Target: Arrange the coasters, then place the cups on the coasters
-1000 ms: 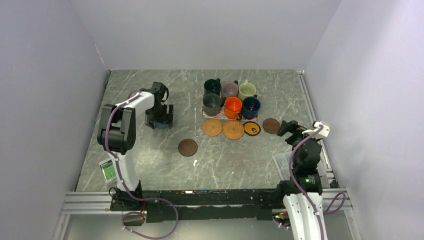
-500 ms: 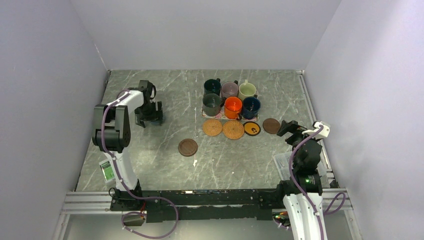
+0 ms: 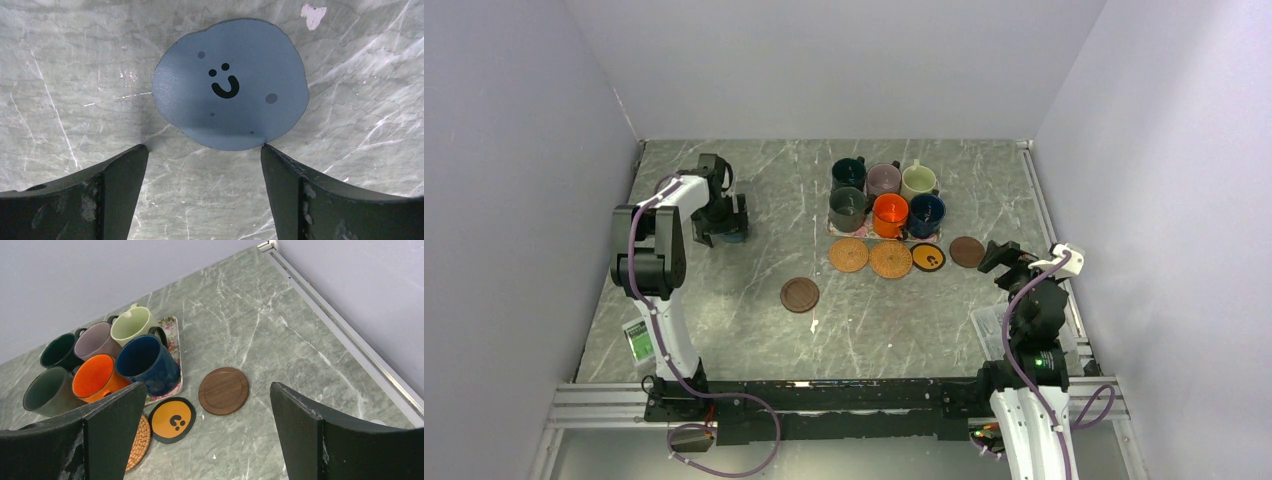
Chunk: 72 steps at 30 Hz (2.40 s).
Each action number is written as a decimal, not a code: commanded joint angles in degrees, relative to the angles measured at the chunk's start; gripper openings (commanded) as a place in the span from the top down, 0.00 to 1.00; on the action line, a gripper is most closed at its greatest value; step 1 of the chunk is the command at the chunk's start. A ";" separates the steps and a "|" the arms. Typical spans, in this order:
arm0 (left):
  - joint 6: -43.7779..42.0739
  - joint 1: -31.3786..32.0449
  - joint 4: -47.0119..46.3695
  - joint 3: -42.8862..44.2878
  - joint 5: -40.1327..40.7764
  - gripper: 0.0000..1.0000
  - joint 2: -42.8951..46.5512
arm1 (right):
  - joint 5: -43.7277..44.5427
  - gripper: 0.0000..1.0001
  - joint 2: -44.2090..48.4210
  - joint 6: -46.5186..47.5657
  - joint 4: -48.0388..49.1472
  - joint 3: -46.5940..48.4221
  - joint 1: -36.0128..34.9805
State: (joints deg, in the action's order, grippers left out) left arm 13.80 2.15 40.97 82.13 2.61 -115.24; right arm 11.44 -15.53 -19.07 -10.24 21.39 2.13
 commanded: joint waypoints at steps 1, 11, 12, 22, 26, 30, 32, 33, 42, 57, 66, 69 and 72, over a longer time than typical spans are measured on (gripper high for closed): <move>1.25 0.07 -3.31 -0.97 -5.75 0.09 -3.74 | 0.07 0.00 -0.26 0.11 1.74 1.91 0.07; 1.82 1.19 -3.96 -0.58 -4.26 0.07 -5.43 | -0.61 0.00 -0.64 -0.24 2.82 1.36 0.10; 1.86 1.19 -4.08 -0.18 -3.47 0.07 -5.70 | -0.71 0.00 -0.83 -0.21 2.73 1.39 0.08; 3.60 -1.25 -5.83 0.40 -0.87 0.09 -5.83 | 0.69 0.00 0.41 0.33 1.65 1.96 0.13; 4.06 -3.74 -6.66 -0.26 -0.57 0.09 -4.71 | 0.14 0.00 -0.29 0.35 1.76 2.00 0.12; 4.03 -5.31 -6.71 -0.22 -0.98 0.09 -4.95 | -0.10 0.00 -0.81 0.35 1.80 2.08 0.14; 3.92 -5.58 -6.69 -0.13 -1.79 0.09 -5.44 | -0.06 0.00 -0.67 0.44 1.56 2.18 0.09; 3.88 -5.59 -6.81 -0.18 -2.04 0.09 -5.50 | -0.02 0.00 -0.50 0.48 1.35 2.25 0.11; 4.07 -5.41 -8.47 -0.99 -4.34 0.06 2.03 | -5.87 0.01 -0.96 2.92 2.95 2.67 0.13; 0.12 2.33 -8.98 -7.04 -4.83 0.06 30.21 | -30.88 0.19 -15.86 2.17 5.71 8.05 -4.31; 0.49 7.25 -9.91 -7.88 -4.81 0.06 33.03 | -12.21 0.20 -26.83 2.02 10.83 7.92 -31.66; 0.82 7.25 -9.66 -7.85 -3.53 0.06 33.19 | -9.89 0.20 -33.91 2.94 15.34 9.13 -37.79; 1.73 7.25 -10.96 -8.84 -4.41 0.06 34.33 | -6.43 0.21 -41.86 4.72 16.76 12.22 -44.25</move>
State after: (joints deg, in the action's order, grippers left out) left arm 14.72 9.30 32.34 73.93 -1.67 -82.61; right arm -1.93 -50.61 -16.53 -0.58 28.32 -36.18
